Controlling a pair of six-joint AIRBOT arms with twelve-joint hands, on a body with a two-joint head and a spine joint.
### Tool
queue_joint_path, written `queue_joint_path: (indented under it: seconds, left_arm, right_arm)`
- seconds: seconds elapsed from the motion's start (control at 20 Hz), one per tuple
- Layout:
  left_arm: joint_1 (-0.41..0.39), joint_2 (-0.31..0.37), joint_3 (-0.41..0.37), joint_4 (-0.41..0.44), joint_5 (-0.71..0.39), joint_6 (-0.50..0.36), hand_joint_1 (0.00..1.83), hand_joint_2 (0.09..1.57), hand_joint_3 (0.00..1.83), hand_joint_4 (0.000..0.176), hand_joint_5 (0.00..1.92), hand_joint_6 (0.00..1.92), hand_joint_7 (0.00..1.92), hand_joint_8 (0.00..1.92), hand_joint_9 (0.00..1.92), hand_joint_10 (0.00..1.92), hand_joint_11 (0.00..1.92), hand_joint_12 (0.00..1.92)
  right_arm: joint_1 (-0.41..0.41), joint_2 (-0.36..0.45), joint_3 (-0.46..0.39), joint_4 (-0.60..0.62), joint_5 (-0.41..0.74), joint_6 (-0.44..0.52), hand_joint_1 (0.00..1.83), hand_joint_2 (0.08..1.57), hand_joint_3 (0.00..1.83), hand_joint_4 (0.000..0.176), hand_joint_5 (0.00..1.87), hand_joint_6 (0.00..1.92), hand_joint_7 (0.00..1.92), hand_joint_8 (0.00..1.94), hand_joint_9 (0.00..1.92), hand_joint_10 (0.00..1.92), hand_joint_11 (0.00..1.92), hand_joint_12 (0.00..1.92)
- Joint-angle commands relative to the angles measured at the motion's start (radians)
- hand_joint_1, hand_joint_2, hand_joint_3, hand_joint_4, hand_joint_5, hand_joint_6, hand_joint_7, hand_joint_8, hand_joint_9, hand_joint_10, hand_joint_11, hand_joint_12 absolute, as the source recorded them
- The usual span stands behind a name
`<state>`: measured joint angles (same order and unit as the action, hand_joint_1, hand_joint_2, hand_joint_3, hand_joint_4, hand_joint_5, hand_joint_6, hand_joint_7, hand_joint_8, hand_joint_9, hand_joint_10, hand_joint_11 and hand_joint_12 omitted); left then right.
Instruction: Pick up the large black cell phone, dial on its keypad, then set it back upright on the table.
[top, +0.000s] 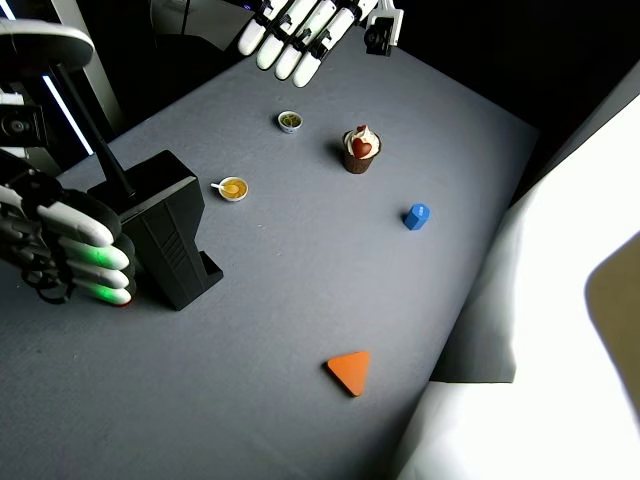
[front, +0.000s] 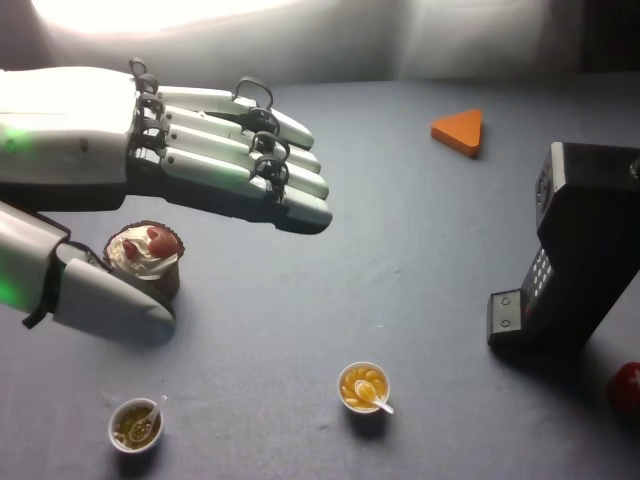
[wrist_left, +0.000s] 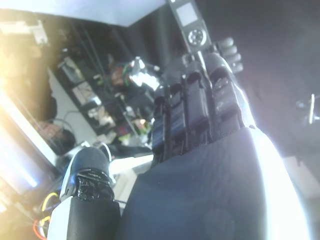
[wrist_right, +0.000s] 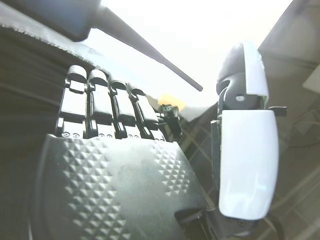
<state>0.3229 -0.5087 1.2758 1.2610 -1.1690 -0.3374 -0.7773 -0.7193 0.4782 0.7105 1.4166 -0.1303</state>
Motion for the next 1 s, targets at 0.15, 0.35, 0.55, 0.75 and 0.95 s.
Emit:
queue_joint_path:
  seconds: [0.15,0.35,0.55,0.75,0.95]
  left_arm:
    - [-0.022,0.002,-0.001,-0.098,-0.028,0.032,0.02,1.26,0.0,0.0,0.25,0.0,0.24,0.0,0.21,0.01,0.0,0.38]
    - [-0.022,0.0,-0.001,-0.092,-0.026,0.045,0.04,1.26,0.0,0.0,0.27,0.0,0.25,0.0,0.21,0.01,0.0,0.4]
    - [-0.022,-0.001,-0.001,-0.091,-0.027,0.054,0.04,1.26,0.0,0.0,0.27,0.01,0.26,0.0,0.21,0.0,0.0,0.42]
    - [-0.022,-0.001,-0.001,-0.09,-0.029,0.053,0.02,1.26,0.0,0.0,0.25,0.0,0.26,0.01,0.23,0.01,0.0,0.46]
    - [-0.022,-0.001,-0.001,-0.09,-0.033,0.052,0.04,1.26,0.0,0.0,0.24,0.0,0.25,0.0,0.19,0.0,0.0,0.38]
  right_arm:
    - [0.006,-0.01,0.012,-0.062,0.122,0.013,0.9,1.02,0.02,0.0,0.0,0.0,0.0,0.0,0.0,0.0,0.0,0.0]
    - [0.006,-0.03,0.019,-0.071,0.122,0.013,0.97,0.99,0.0,0.0,0.0,0.0,0.0,0.0,0.0,0.0,0.0,0.0]
    - [0.006,-0.057,0.039,-0.074,0.122,0.006,0.95,0.98,0.0,0.0,0.0,0.0,0.0,0.0,0.0,0.0,0.0,0.0]
    - [0.005,-0.085,0.072,-0.074,0.125,0.0,0.95,0.98,0.0,0.0,0.0,0.0,0.0,0.0,0.0,0.0,0.0,0.0]
    - [0.0,-0.113,0.097,-0.074,0.132,-0.007,0.96,0.99,0.0,0.0,0.0,0.0,0.0,0.0,0.0,0.0,0.0,0.0]
